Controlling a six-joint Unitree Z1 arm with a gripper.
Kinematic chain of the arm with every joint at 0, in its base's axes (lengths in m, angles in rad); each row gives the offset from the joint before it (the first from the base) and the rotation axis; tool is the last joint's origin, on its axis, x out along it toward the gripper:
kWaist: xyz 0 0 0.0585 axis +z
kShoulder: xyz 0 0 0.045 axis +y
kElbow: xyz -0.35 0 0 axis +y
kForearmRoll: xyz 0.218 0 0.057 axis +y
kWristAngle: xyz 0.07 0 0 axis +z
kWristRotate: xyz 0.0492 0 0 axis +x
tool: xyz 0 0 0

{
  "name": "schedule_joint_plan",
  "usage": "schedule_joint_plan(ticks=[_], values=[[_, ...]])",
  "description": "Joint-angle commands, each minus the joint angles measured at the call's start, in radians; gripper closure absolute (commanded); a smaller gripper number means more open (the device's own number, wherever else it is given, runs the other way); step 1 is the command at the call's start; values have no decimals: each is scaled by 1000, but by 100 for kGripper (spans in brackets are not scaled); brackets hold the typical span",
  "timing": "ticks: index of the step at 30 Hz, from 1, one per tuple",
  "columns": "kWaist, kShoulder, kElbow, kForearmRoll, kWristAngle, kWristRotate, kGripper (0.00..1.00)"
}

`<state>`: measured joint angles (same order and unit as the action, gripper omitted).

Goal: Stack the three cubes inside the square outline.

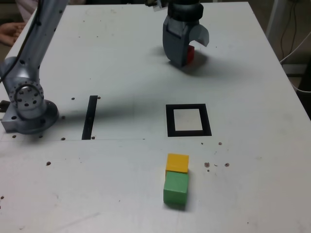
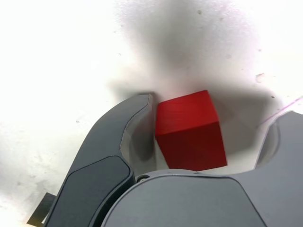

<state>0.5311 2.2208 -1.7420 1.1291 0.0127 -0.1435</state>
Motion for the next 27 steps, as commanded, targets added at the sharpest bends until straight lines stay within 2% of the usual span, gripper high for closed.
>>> schedule_joint_plan(ticks=[1, 5, 13, 19, 27], values=[[3, -2, -1, -18, 0, -3, 20], [7, 1, -1, -43, 5, -12, 21], [17, 2, 3, -36, 21, -32, 26], [17, 1, 7, -33, 24, -34, 35], [15, -4, 10, -42, 19, -24, 40]])
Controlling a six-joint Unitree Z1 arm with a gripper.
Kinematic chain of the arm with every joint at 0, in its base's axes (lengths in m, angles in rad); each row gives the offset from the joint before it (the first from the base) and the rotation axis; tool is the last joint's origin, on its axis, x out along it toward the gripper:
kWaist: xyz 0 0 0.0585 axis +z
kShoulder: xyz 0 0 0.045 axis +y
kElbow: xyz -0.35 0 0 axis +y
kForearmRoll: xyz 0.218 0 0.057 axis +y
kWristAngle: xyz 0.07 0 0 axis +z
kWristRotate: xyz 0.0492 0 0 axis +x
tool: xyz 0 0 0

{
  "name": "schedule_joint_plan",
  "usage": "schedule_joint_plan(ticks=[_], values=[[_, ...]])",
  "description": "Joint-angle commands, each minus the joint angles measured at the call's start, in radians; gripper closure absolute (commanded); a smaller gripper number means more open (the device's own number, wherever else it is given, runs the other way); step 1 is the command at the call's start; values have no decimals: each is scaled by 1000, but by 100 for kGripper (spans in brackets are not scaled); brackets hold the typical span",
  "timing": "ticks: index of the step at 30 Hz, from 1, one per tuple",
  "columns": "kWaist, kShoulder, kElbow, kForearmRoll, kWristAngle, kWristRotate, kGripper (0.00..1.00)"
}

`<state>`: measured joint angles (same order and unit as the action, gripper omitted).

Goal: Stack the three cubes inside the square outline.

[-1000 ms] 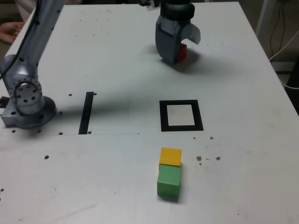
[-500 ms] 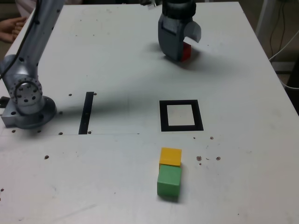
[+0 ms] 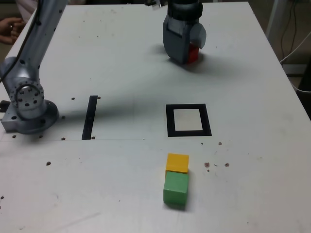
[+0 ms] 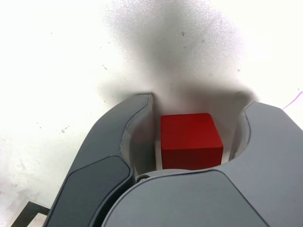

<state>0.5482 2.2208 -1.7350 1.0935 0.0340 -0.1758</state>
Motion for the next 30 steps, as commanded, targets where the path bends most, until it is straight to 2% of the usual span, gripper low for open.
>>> schedule_joint_plan(ticks=[1, 4, 10, 15, 22, 24, 28, 30], values=[[-2, -6, 4, -11, -1, 17, 40], [3, -12, 11, -26, 7, 49, 42], [6, -42, 60, -38, 14, 76, 58], [-4, -77, 92, -41, 10, 93, 60], [-32, -115, 106, -76, 14, 147, 69], [-53, -139, 120, -108, 34, 177, 70], [-117, -217, 180, -160, 97, 216, 77], [-152, -254, 222, -167, 111, 214, 80]])
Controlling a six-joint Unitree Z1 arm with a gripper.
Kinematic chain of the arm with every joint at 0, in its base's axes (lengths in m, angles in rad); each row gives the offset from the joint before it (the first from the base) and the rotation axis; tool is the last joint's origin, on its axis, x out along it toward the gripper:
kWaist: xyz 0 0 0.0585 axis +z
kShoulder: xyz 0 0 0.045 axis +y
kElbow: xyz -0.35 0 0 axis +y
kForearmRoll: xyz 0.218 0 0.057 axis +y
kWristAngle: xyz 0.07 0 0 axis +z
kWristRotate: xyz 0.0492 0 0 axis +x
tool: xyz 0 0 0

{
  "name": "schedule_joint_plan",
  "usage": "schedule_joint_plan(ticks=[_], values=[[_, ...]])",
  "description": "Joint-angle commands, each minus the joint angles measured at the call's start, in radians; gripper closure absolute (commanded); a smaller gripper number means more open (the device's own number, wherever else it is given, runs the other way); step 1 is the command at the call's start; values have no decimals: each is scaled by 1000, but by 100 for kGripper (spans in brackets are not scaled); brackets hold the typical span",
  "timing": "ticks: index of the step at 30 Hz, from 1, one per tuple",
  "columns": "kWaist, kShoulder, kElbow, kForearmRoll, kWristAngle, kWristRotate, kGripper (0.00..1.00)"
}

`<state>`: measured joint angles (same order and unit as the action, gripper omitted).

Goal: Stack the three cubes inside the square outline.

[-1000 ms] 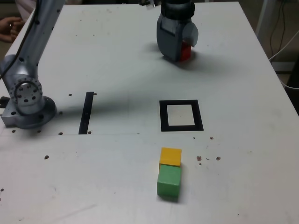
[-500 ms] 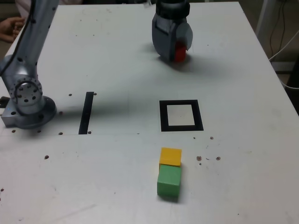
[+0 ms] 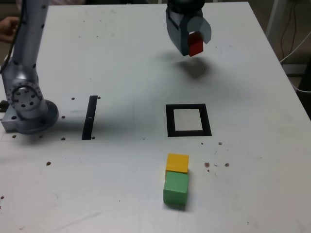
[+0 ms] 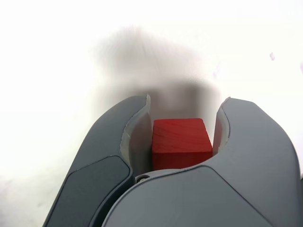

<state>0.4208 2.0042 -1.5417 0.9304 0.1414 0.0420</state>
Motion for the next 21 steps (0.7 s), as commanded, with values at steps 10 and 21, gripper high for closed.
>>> schedule_joint_plan(ticks=[10, 21], values=[[-159, -148, 208, 53, -37, -96, 79], [-259, -130, 175, 184, 32, -111, 78]])
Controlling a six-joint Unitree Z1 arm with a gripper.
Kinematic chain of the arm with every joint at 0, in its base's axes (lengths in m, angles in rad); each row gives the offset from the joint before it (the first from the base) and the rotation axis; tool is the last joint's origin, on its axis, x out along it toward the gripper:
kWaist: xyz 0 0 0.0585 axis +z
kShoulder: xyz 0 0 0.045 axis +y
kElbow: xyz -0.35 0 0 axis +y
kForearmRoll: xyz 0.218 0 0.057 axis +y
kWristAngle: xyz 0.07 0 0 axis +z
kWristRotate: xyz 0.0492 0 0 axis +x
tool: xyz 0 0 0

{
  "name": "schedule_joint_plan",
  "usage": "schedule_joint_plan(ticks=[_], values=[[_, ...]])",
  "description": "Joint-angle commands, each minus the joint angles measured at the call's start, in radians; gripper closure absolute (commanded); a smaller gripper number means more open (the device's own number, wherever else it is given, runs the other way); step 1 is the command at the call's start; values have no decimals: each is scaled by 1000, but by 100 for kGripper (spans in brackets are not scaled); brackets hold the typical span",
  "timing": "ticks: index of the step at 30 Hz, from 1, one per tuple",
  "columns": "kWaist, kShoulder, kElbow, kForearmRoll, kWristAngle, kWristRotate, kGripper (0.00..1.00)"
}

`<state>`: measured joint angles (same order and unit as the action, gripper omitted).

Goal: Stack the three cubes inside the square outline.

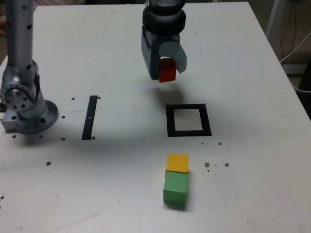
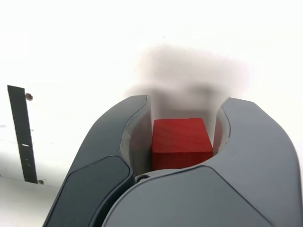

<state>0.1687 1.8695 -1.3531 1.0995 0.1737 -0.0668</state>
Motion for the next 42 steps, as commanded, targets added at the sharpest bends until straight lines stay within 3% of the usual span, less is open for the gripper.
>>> schedule_joint_plan(ticks=[1, 7, 12, 19, 22, 26, 34, 36, 42], values=[[-15, 5, -27, 34, -1, -2, 79], [-66, -11, -153, 218, -48, 30, 81], [-92, 11, -228, 320, -83, 53, 80], [-110, 133, -371, 479, -83, 121, 75], [-113, 139, -360, 451, -86, 123, 76], [-113, 140, -318, 343, -106, 123, 77], [-114, 122, -124, 71, -199, 123, 78], [-117, 110, -91, 46, -208, 122, 78], [-159, 97, -108, 74, -195, 104, 78]])
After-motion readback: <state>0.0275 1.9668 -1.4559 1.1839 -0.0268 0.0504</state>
